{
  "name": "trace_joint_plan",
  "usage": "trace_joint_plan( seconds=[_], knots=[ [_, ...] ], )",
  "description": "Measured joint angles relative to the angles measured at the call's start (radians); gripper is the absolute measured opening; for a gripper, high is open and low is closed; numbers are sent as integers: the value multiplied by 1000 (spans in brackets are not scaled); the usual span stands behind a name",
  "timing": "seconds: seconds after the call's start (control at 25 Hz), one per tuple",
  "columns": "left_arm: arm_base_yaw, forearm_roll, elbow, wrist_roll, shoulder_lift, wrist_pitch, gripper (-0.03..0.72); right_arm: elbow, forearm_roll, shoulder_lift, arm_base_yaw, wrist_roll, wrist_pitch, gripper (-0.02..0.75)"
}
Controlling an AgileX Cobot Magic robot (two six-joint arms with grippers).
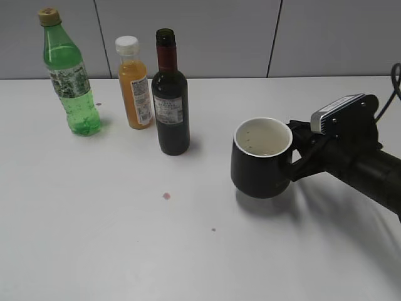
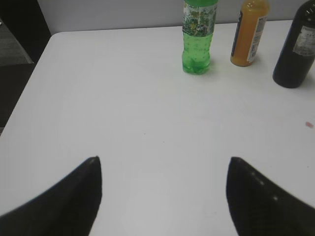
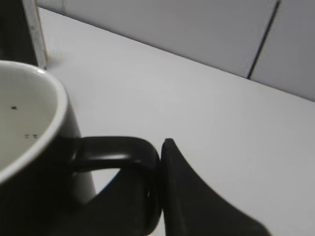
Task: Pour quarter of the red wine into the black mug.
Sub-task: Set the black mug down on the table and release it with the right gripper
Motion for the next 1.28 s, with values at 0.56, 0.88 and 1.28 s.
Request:
trace_joint_plan(
  seconds=[0.56, 0.88, 1.28],
  knots=[
    [0, 0, 0, 0, 0, 0, 587, -350, -494, 256, 42, 205, 4, 31],
    [0, 0, 0, 0, 0, 0, 587, -418, -640, 293, 43, 225, 1, 31],
    [0, 0, 0, 0, 0, 0, 587, -487, -667, 349, 43, 263, 0, 31]
  ],
)
